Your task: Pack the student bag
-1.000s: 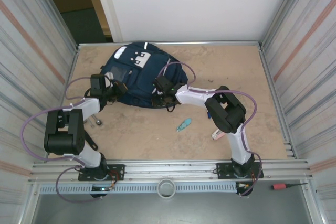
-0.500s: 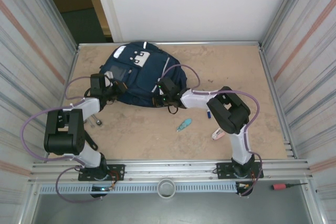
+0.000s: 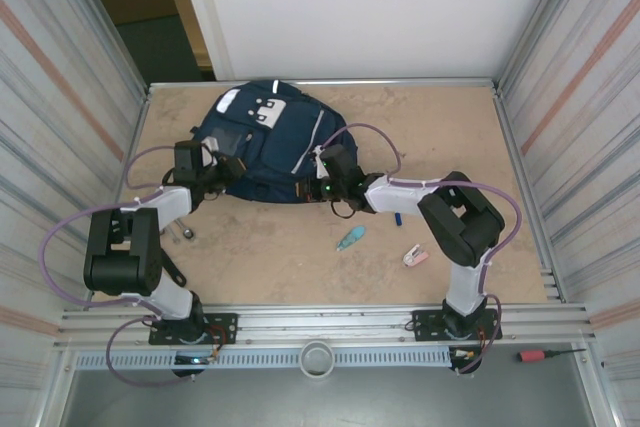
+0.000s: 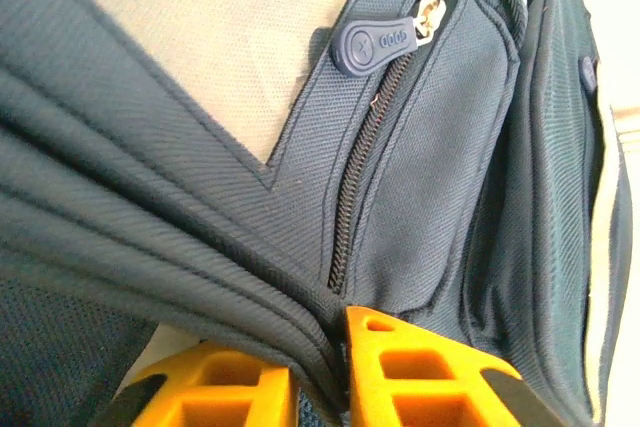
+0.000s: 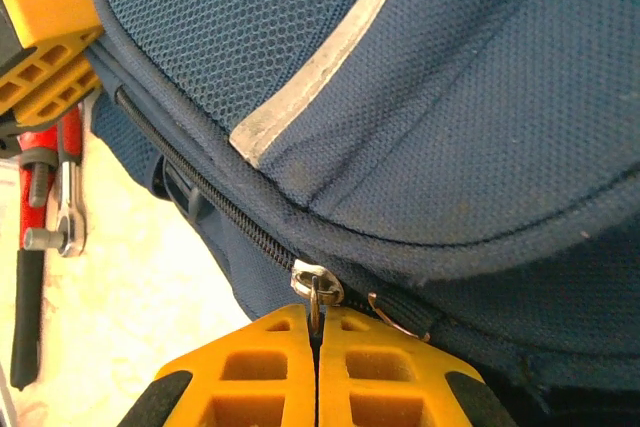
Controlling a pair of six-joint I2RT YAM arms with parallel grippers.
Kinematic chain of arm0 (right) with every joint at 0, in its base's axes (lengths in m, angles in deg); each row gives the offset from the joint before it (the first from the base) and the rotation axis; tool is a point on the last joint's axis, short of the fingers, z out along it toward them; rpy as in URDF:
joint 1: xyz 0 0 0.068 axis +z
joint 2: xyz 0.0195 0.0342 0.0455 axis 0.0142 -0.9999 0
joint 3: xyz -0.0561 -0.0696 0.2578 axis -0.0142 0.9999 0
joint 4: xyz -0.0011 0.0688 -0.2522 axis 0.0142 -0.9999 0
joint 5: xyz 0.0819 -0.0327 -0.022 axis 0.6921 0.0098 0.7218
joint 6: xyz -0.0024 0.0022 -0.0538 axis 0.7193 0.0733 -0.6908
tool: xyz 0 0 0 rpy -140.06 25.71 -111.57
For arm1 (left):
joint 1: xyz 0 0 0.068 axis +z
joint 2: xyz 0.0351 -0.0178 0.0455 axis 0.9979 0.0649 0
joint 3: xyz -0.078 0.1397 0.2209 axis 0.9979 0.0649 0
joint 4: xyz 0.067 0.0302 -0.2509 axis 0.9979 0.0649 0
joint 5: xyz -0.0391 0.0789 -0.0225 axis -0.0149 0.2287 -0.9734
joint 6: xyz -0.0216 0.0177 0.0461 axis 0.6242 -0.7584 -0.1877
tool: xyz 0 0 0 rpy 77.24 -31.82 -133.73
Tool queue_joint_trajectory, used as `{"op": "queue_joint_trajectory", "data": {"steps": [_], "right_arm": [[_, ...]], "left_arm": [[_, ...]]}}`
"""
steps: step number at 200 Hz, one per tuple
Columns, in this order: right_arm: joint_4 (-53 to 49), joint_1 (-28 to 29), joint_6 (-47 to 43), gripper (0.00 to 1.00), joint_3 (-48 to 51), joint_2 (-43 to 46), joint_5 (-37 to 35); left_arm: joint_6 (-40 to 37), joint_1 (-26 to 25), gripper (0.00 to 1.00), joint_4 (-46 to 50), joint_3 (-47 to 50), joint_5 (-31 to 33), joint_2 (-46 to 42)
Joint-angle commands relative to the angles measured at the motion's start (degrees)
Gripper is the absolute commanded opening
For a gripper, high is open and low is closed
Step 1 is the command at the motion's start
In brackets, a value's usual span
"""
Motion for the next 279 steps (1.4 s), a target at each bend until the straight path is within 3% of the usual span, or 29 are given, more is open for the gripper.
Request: {"op": "queue_joint_trajectory", "data": {"steps": [1,52,85,100,123,143,168,201,239,279], "right_arm": [[-1.6,-0.9,-3.2,0.00,0.4,4.8,0.4],[-11.0,-2.9,-9.7,0.00,-2.3,8.1,1.5],[-9.3,-3.4,-8.8,0.00,-1.5,7.6,2.7],[-8.6,-3.4,-8.4,0.00,-1.4,7.4,2.9],[-8.0,-3.6,-8.1,0.00,-1.1,7.1,3.0],[-7.5,-3.8,-7.6,0.00,-0.8,7.0,3.3],[-6.8,-3.9,-7.1,0.00,-0.4,6.9,3.8],[-5.9,-3.9,-6.2,0.00,-0.1,6.6,4.1],[-5.9,-3.9,-6.1,0.00,0.1,6.6,4.2],[-6.2,-4.0,-6.2,0.00,0.2,7.1,3.9]], "left_arm": [[-3.6,-0.4,0.30,3.0,-0.9,-0.8,-3.1],[-14.5,-1.9,0.56,9.8,-0.6,5.8,-16.4],[-29.0,-13.0,0.74,15.1,-5.8,15.9,-18.8],[-36.7,-18.0,0.74,16.9,-9.5,17.7,-15.7],[-54.4,-22.9,0.70,15.7,-11.0,17.9,-11.8],[-67.9,-24.0,0.70,13.1,-10.6,17.3,-9.6],[-78.9,-23.9,0.71,14.2,-12.8,14.0,-5.7],[-85.9,-23.9,0.67,18.7,-18.2,11.8,0.8],[-87.8,-23.6,0.56,21.4,-23.1,11.0,5.8],[-90.8,-23.3,0.57,26.5,-26.7,9.3,9.8]]}}
